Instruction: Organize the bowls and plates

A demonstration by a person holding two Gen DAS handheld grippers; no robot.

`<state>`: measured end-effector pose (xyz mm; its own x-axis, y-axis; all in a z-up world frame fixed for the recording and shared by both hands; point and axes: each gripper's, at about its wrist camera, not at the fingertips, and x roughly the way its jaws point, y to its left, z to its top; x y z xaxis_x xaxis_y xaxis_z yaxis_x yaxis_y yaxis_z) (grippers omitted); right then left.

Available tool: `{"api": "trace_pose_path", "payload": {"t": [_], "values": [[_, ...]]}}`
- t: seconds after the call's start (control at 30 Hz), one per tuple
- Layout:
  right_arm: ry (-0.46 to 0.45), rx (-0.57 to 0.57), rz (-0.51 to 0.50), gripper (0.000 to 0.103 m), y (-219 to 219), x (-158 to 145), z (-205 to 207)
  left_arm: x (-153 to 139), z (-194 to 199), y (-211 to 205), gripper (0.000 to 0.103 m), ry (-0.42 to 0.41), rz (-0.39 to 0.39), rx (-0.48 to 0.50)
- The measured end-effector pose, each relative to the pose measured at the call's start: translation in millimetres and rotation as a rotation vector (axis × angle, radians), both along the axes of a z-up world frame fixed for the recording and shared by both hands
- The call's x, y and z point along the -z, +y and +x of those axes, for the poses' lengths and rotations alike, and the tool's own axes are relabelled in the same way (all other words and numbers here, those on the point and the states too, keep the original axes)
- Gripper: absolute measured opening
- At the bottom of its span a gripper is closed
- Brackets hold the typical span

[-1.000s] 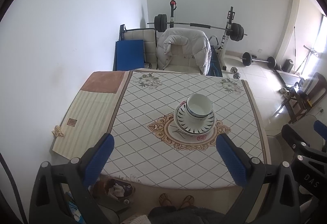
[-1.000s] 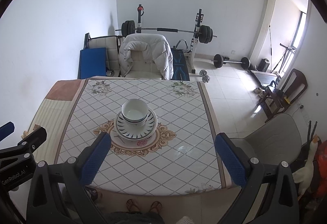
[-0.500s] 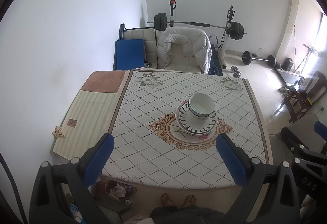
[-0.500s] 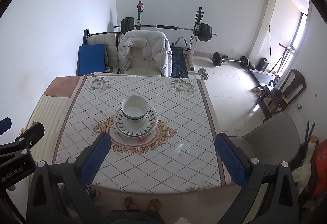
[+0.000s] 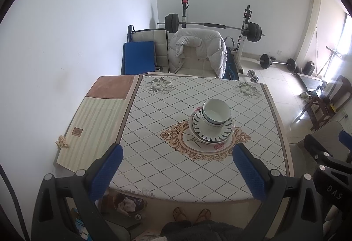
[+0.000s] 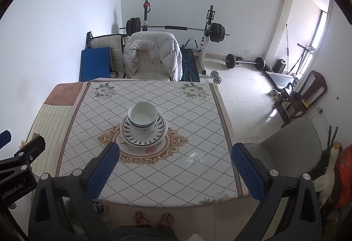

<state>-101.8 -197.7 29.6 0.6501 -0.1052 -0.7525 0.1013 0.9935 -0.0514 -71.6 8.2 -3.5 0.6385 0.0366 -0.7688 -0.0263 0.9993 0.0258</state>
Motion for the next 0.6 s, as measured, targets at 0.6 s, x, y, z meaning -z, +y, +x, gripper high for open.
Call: {"api": "trace_pose_path", "payload": {"t": [0.6], "values": [[0.007, 0.014, 0.003, 0.103, -2.7, 3.5, -6.4, 3.3, -1.3, 1.0, 0.102, -0.001, 0.024, 0.004]]}}
